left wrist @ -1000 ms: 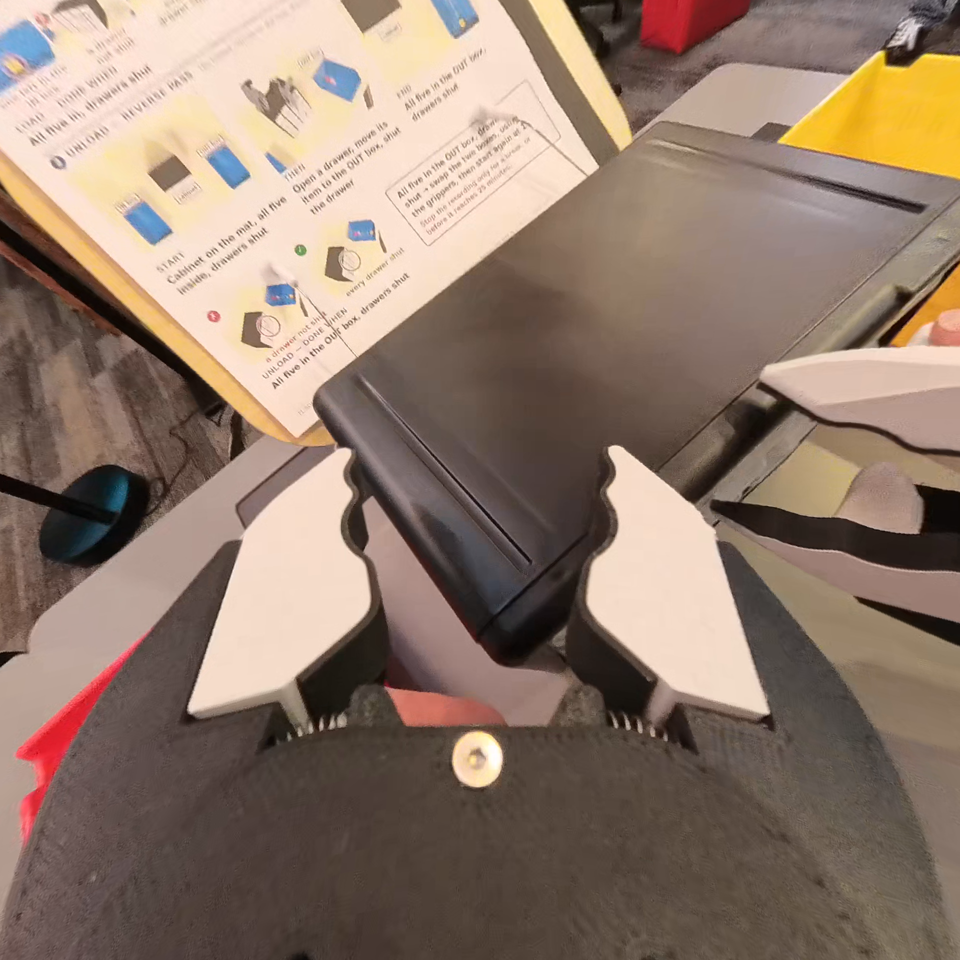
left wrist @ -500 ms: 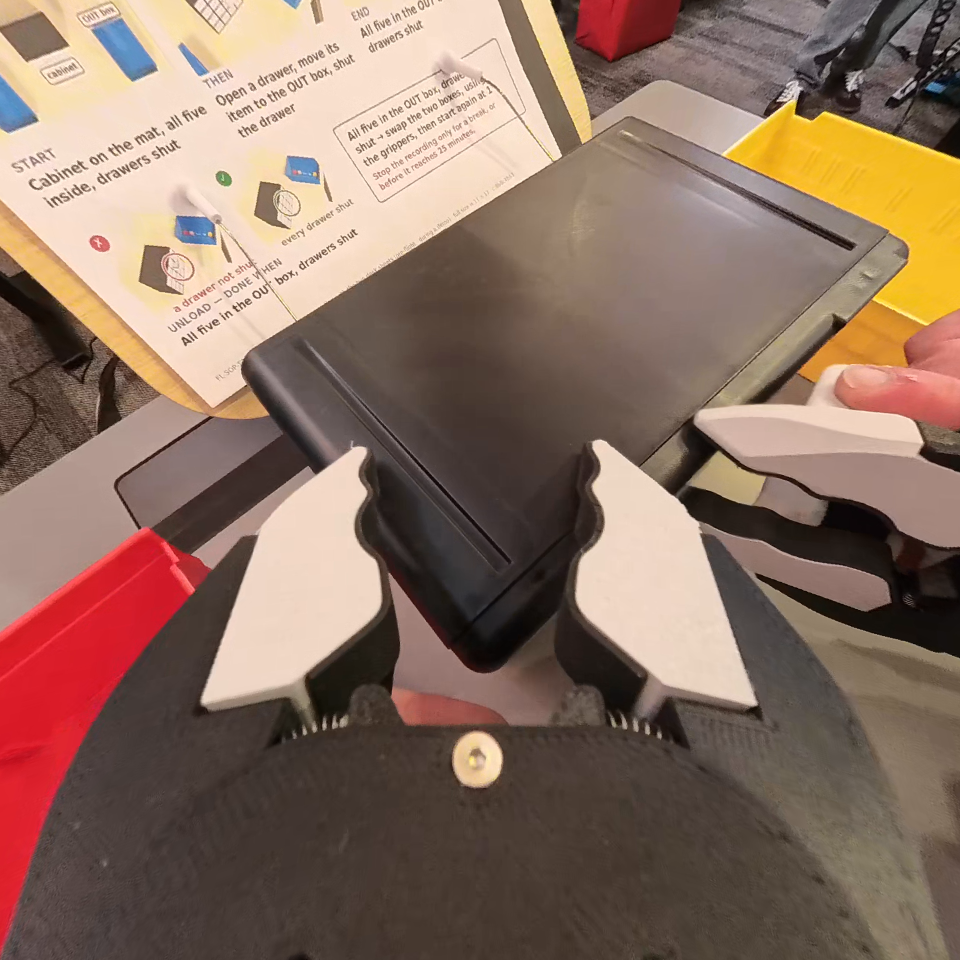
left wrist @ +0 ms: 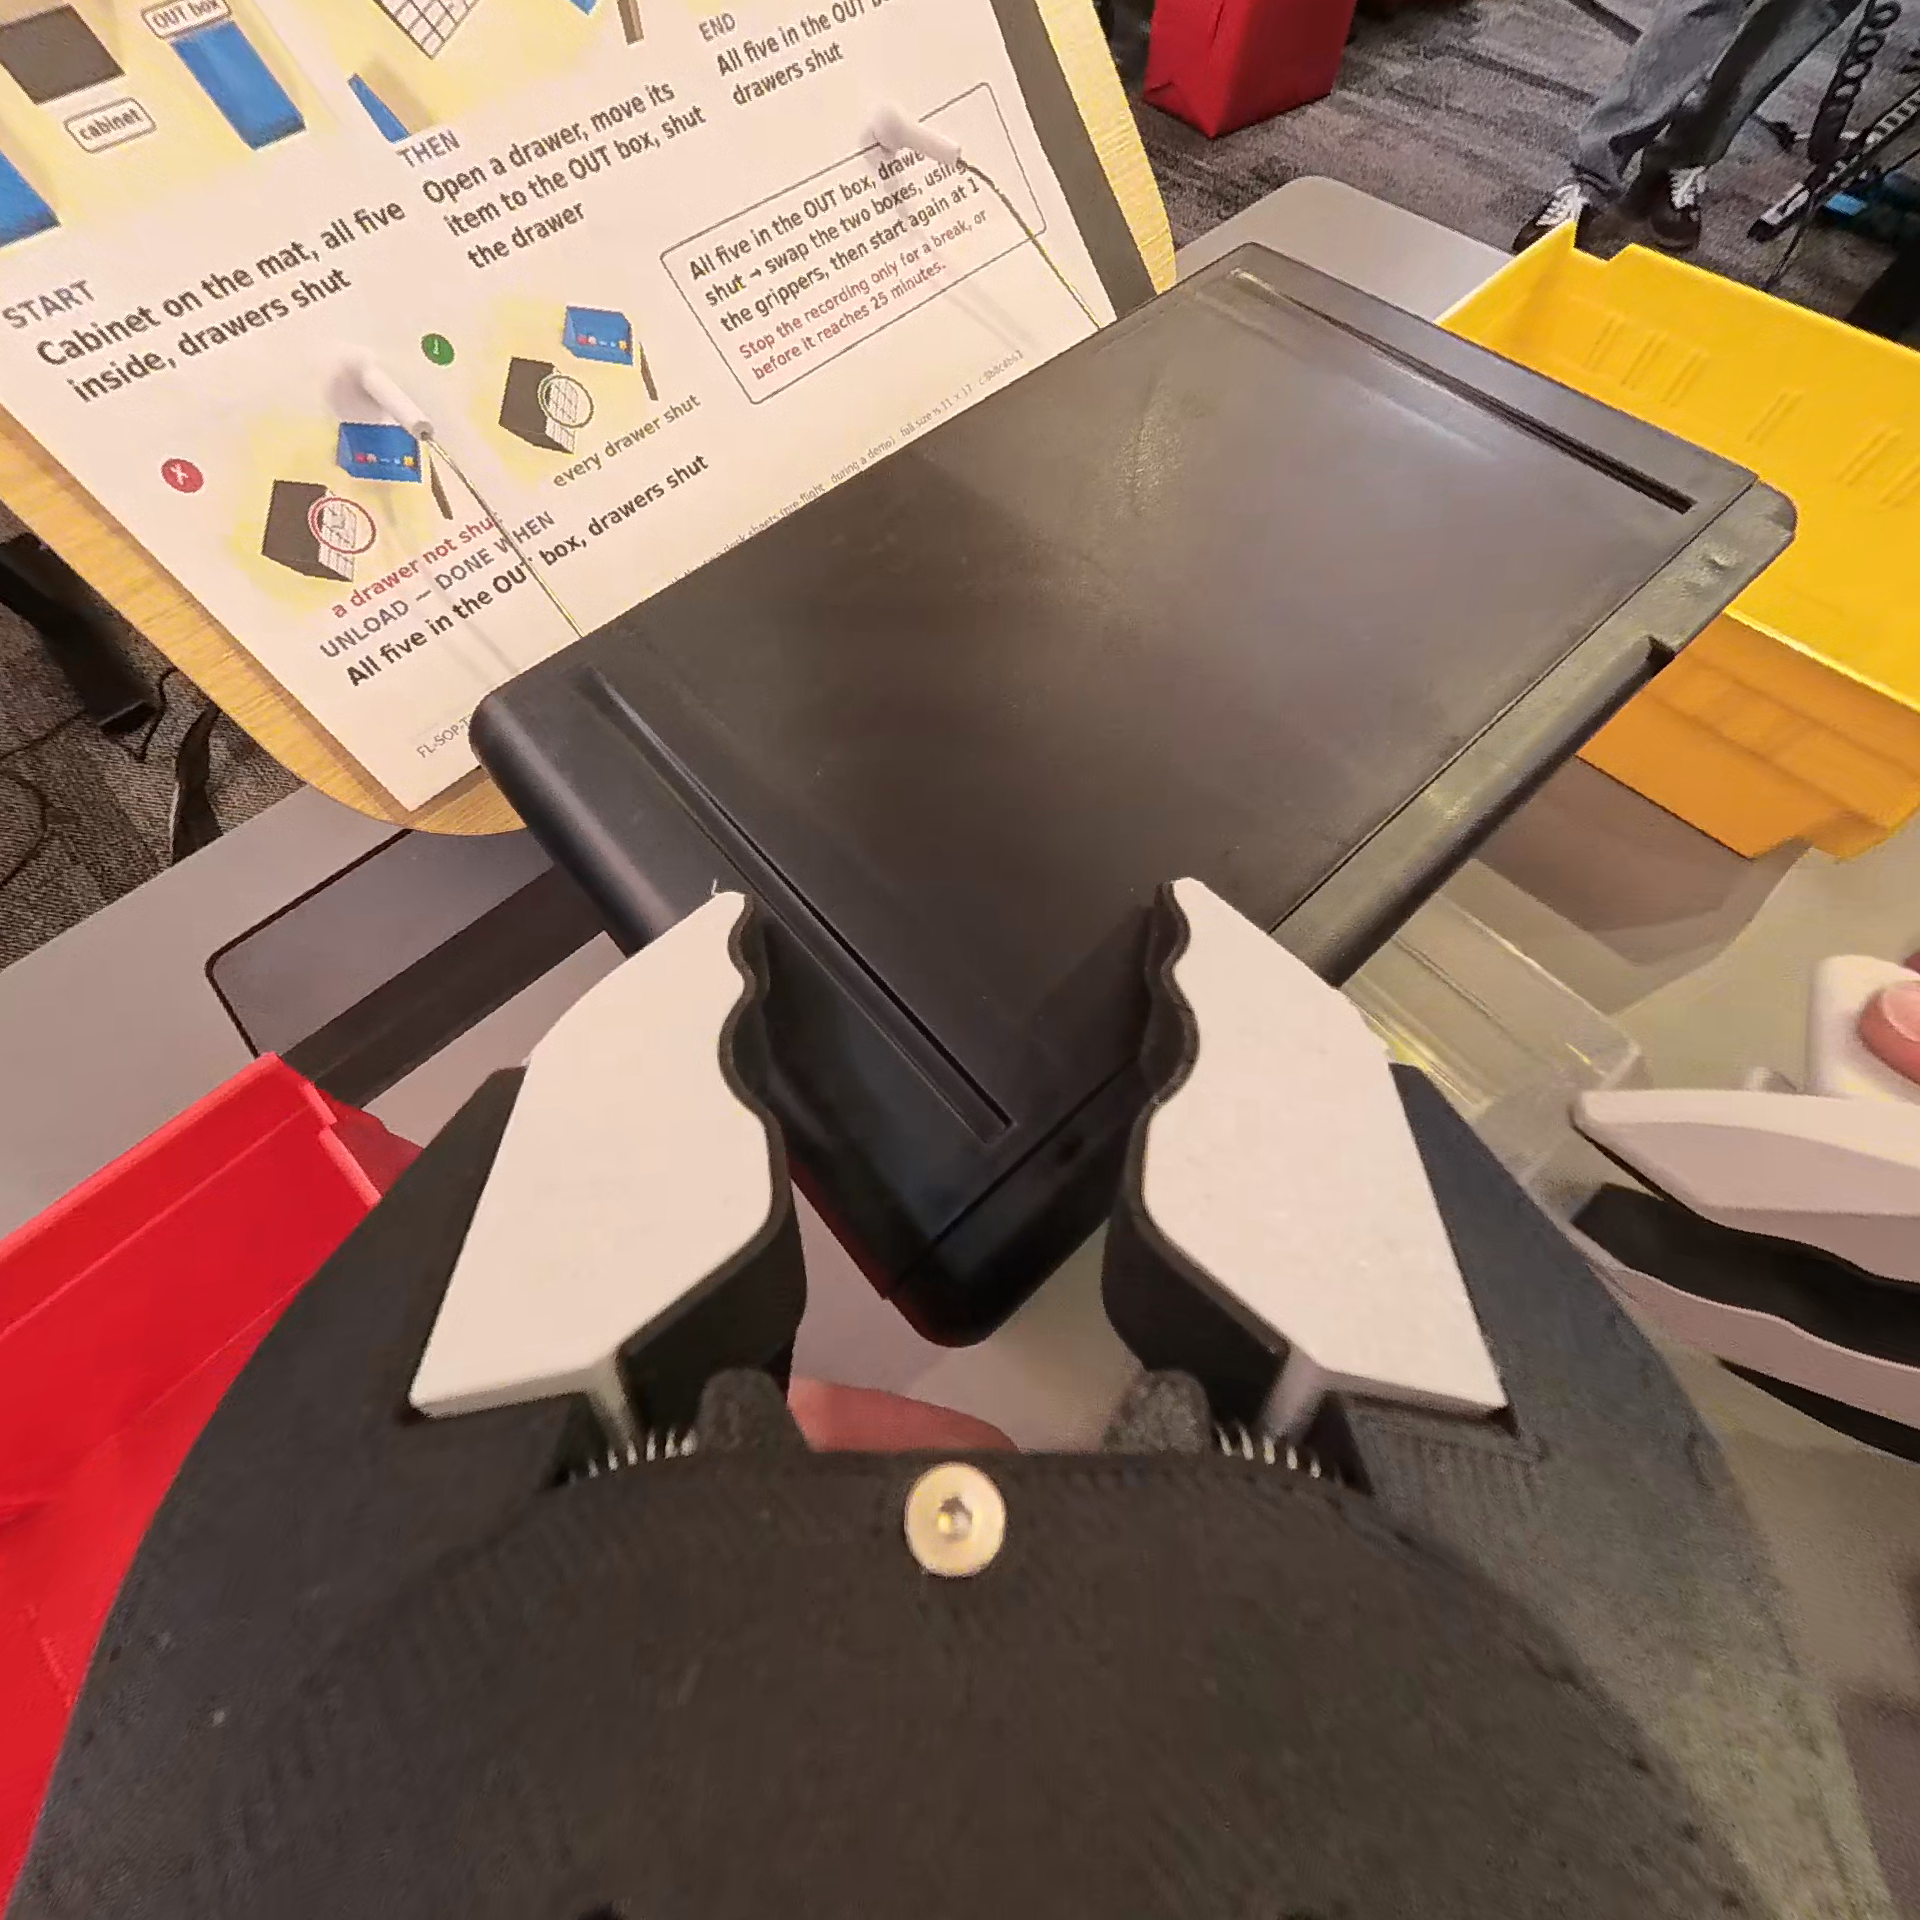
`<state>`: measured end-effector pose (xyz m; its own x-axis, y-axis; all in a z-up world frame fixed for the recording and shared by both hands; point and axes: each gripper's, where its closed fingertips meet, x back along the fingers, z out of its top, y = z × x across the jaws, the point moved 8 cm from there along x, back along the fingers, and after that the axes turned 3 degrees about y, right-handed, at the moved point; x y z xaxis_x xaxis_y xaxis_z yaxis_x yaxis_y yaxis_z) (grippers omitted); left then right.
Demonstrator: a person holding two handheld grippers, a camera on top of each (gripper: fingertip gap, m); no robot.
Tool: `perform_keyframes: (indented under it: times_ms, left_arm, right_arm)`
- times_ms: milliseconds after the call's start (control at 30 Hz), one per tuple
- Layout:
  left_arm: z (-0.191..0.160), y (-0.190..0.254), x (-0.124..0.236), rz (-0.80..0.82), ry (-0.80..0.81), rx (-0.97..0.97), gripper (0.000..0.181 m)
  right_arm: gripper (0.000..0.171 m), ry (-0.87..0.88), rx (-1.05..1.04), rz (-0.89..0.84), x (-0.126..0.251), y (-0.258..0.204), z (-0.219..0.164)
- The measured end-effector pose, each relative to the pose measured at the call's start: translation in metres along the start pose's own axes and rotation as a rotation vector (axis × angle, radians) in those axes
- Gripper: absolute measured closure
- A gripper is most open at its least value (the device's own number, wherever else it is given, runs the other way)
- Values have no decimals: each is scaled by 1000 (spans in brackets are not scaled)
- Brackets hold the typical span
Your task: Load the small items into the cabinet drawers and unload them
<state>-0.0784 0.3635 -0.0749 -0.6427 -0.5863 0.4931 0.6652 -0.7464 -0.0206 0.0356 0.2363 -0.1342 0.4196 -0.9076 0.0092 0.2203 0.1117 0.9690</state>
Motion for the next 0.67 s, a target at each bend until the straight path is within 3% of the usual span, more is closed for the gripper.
perform_keyframes:
  times_ms: [33,333,400,567,667]
  left_arm:
    - [0,0,0,0,1,0,111]
    - [0,0,0,1,-1,4,112]
    - [0,0,0,1,0,5,112]
    - [0,1,1,4,1,6,112]
    - [0,1,1,4,2,6,112]
  right_arm:
    - [159,1,-8,2,3,0,0]
    - [151,11,-26,46,10,-1,-1]
    - [129,20,-51,68,10,0,-1]
    - [127,161,-118,177,22,12,2]
    - [127,148,-184,184,24,32,-9]
